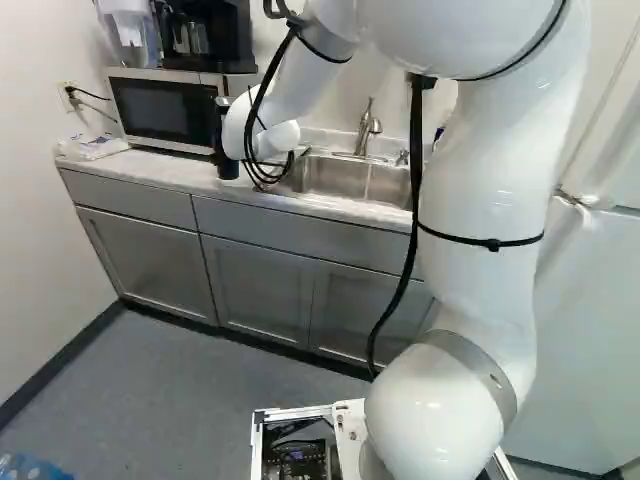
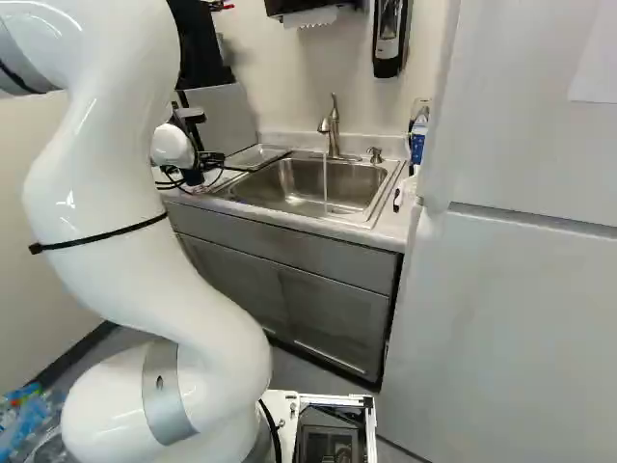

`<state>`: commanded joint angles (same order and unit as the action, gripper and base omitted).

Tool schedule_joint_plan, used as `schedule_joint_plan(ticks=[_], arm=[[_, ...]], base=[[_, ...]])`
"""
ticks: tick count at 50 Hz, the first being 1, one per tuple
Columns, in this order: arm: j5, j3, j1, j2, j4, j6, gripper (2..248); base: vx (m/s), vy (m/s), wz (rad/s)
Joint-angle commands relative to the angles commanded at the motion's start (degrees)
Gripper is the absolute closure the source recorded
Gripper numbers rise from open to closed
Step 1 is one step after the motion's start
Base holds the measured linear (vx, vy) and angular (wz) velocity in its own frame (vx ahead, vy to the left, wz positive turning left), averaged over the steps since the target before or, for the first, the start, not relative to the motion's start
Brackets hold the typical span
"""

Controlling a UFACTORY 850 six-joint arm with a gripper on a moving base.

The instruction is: Rinse the cup and place it in the tray

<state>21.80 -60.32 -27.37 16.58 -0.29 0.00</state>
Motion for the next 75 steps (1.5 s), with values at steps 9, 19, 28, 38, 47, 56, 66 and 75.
schedule_joint_plan(ticks=[9, 19, 28, 38, 47, 56, 66, 75], arm=[[3.2, -0.3, -0.4, 1.2, -0.6, 0.0, 3], [6.9, -0.5, -0.7, 2.5, -1.2, 0.0, 3], [10.3, -0.6, -0.9, 3.6, -1.8, 0.0, 3], [14.0, -0.5, -0.9, 4.6, -2.4, 0.0, 3], [17.0, -0.3, -0.9, 5.3, -2.9, 0.0, 3], [17.1, -0.4, -0.9, 5.4, -2.9, 0.0, 3], [17.1, -0.5, -1.0, 5.5, -2.9, 0.0, 3], [17.1, -0.6, -1.1, 5.5, -2.9, 0.0, 3]], base=[[0.0, 0.0, 0.0], [0.0, 0.0, 0.0], [0.0, 0.0, 0.0], [0.0, 0.0, 0.0], [0.0, 0.0, 0.0], [0.0, 0.0, 0.0], [0.0, 0.0, 0.0], [0.0, 0.0, 0.0]])
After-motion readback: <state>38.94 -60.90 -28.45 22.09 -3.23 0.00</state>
